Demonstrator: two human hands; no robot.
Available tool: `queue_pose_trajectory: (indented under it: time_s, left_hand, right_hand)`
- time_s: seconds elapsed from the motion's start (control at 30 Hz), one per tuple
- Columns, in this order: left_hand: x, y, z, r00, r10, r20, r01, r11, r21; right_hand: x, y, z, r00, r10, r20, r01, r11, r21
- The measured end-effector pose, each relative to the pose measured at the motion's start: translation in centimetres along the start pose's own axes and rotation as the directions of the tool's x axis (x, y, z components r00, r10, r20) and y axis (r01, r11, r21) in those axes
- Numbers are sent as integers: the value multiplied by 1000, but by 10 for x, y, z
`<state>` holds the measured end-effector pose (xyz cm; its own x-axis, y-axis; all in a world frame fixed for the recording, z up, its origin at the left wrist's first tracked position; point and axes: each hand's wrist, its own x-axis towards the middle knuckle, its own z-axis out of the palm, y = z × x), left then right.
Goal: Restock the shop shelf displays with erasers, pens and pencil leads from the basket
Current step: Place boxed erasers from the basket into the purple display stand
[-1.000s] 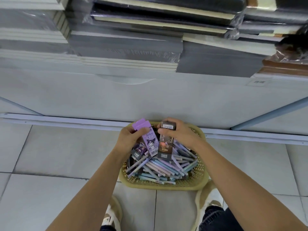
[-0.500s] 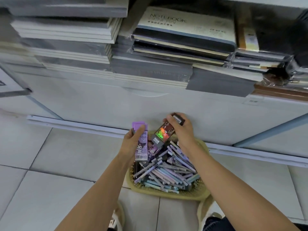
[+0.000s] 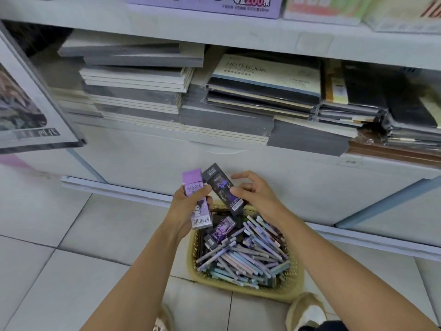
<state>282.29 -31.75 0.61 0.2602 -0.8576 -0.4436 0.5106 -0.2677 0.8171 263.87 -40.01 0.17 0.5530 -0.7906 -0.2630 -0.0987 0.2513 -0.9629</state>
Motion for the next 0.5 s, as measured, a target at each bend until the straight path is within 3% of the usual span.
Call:
queue_pose_trajectory:
  time_s: [0.07,0.13,0.27,0.5]
  left_hand:
    - [-4,8,4,996,83,16,-83,996,17]
    - [-7,22,6,985,171,27,-173,982,78]
    - [-13,68,17,942,330,64,-336,925,175]
    - [-39,176,61,844,476,249,-534,793,295]
  right_hand:
    - [-4,-12,6,990,7,143,4,997,-75]
    - [-5,-27,11,982,-21,190,57,981,-188]
    - [-5,-73,19,964,-208,163,246,933,-261]
    - [-12,-177,24,834,-534,135,551,799,-243]
